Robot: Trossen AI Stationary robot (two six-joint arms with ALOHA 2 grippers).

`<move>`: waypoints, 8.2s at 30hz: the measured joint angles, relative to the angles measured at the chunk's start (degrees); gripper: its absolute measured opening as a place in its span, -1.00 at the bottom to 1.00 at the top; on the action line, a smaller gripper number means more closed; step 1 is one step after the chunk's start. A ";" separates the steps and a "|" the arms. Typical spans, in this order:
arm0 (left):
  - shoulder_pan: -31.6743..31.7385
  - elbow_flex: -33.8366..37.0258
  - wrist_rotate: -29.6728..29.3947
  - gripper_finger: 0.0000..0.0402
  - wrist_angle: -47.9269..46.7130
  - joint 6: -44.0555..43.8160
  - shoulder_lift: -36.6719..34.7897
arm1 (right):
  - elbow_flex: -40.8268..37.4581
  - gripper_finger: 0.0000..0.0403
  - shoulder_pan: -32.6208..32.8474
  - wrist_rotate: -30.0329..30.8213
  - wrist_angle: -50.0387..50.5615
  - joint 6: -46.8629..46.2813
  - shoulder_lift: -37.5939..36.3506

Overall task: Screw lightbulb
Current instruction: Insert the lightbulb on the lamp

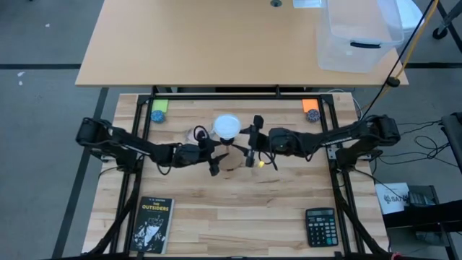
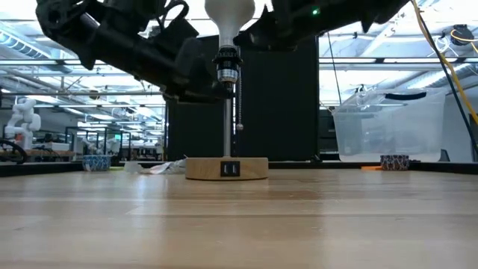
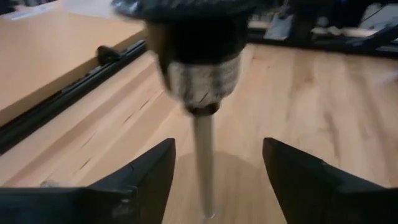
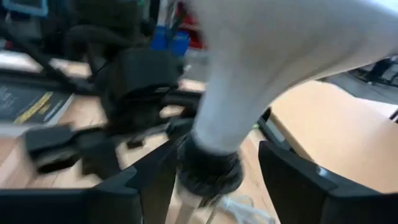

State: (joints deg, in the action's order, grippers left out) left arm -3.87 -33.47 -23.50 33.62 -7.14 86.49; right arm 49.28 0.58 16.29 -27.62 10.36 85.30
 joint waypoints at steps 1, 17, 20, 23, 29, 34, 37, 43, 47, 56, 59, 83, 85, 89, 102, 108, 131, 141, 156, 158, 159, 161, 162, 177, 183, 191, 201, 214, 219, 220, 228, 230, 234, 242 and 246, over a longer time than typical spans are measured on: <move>0.24 -0.02 1.12 0.26 0.92 0.05 0.23 | 0.00 0.11 -0.34 0.01 -1.62 -0.48 0.52; 1.79 -0.02 3.62 -0.08 3.59 0.16 0.67 | 0.00 0.12 -4.02 -7.89 -11.36 -3.27 1.98; 1.76 -0.02 3.70 -0.18 2.84 0.15 0.67 | 0.00 0.12 -4.29 -9.38 -11.42 -3.23 1.98; 1.32 -0.02 3.65 -0.25 2.09 0.14 0.62 | -0.01 0.12 -4.22 -9.87 -7.82 -2.37 1.62; -0.07 -0.02 2.79 -0.26 -1.34 0.13 -3.22 | -0.02 0.12 -4.15 -10.76 -5.78 -1.34 1.15; -2.03 -0.02 -2.29 -0.14 -10.11 0.09 -9.44 | -0.02 0.12 -4.26 -10.69 -3.31 -0.30 -0.21; -3.36 -0.02 -2.81 -0.06 -13.86 1.18 -13.78 | -0.02 0.12 -4.26 -10.66 -0.26 0.03 -1.62; -5.32 -0.02 -3.09 -0.01 -14.22 7.57 -22.46 | -0.02 0.12 -3.78 -10.39 2.60 1.73 -4.23; -6.04 -0.02 -3.09 -0.01 -13.46 11.69 -27.29 | 0.00 0.12 -3.21 -8.62 8.11 4.47 -7.10; -6.04 -0.02 -2.84 -0.28 -4.94 19.69 -30.30 | 0.00 -0.16 -1.76 -0.88 8.70 11.45 -11.91; -6.02 -0.02 -1.97 -0.46 -2.89 20.18 -30.30 | 0.00 -0.34 -1.59 1.41 8.09 12.67 -12.35; -0.22 -0.07 5.21 -0.82 -0.46 13.53 -26.46 | 0.00 -1.00 -0.42 1.62 2.65 14.51 -12.01; -0.21 -0.07 5.21 -0.82 -0.50 13.60 -26.44 | 0.00 -1.00 -0.30 1.52 2.77 14.52 -12.01; 0.73 -0.07 5.35 -0.82 -0.88 13.34 -26.46 | 0.00 -1.00 0.02 1.46 2.74 14.52 -11.79; 3.29 -0.07 5.15 -0.82 -1.86 10.65 -26.50 | 0.00 -1.00 2.36 1.49 3.23 17.27 -11.34; 3.92 -0.07 3.95 -0.82 -3.28 10.73 -26.58 | -0.02 -1.00 3.89 0.92 5.40 17.99 -11.18; -0.08 -0.07 5.89 -0.82 0.68 17.71 -27.16 | -0.02 -1.00 0.37 7.01 1.22 21.90 -11.22; 3.20 -0.07 6.04 -0.82 -0.73 14.70 -26.81 | -0.02 -1.00 1.58 3.42 1.76 22.30 -11.26; 4.86 -0.07 1.52 -0.82 -3.05 12.34 -27.42 | 0.00 -1.00 4.24 1.89 6.71 26.29 -11.26; 3.68 -0.07 1.59 -0.82 -1.31 14.19 -28.26 | 0.00 -1.00 3.88 4.52 7.18 26.32 -11.26; 3.04 -0.07 1.62 -0.82 -0.17 15.14 -28.54 | 0.00 -1.00 3.60 5.58 7.28 26.32 -11.26; 1.68 -0.07 2.29 -0.82 1.46 16.76 -28.73 | 0.00 -1.00 2.95 7.30 6.78 26.39 -11.26; 1.20 -0.07 3.30 -0.82 2.07 17.35 -28.71 | 0.00 -1.00 2.57 7.75 6.21 26.62 -11.26; 1.54 -0.07 6.00 -0.82 3.53 16.29 -24.95 | 2.19 -1.00 -0.29 8.66 1.95 32.04 -7.54; 1.66 -0.07 5.65 -0.82 2.66 15.58 -24.97 | 3.69 -1.00 0.48 9.90 2.73 33.24 -6.02; 1.73 -0.11 -0.12 -0.82 0.66 15.17 -25.02 | 3.69 -1.00 3.18 11.68 3.32 35.21 -6.17; 4.86 0.17 -2.56 -0.82 -5.92 9.41 -24.51 | 3.69 -1.00 6.90 8.83 4.05 37.92 -5.94; 2.57 -0.04 -0.55 -0.82 -10.59 8.93 -25.13 | 3.69 -1.00 5.00 11.94 10.83 35.73 -6.00; -0.13 -0.07 0.60 -0.82 -14.01 6.81 -24.99 | 3.69 -1.00 4.31 11.83 14.21 30.70 -6.02; -0.56 -0.07 0.62 -0.82 -14.85 6.07 -24.65 | 3.69 -0.99 4.31 11.78 15.26 28.68 -6.02; -2.72 -0.02 2.00 -0.50 -17.25 1.48 -15.04 | 3.69 -0.53 4.01 3.45 17.57 13.32 -6.06; -2.65 -0.02 1.67 -0.34 -17.24 -0.52 -12.22 | 3.69 -0.36 3.22 1.41 17.58 9.81 -6.06; -2.55 0.00 -1.05 0.00 -13.51 -4.17 -6.85 | 3.69 -0.08 1.59 -1.62 17.50 3.05 -5.48; -0.03 -0.01 -0.87 0.34 -2.39 -6.50 1.42 | 3.67 0.01 0.10 -1.61 12.42 -0.71 -0.82; 1.09 -0.02 -1.19 0.32 1.44 -7.37 5.20 | 3.67 0.00 -0.92 -1.40 9.31 -1.20 0.65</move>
State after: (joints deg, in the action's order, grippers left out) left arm -2.78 -33.50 -24.69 35.07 -14.51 91.69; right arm 52.95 -0.34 14.89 -18.31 9.17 85.96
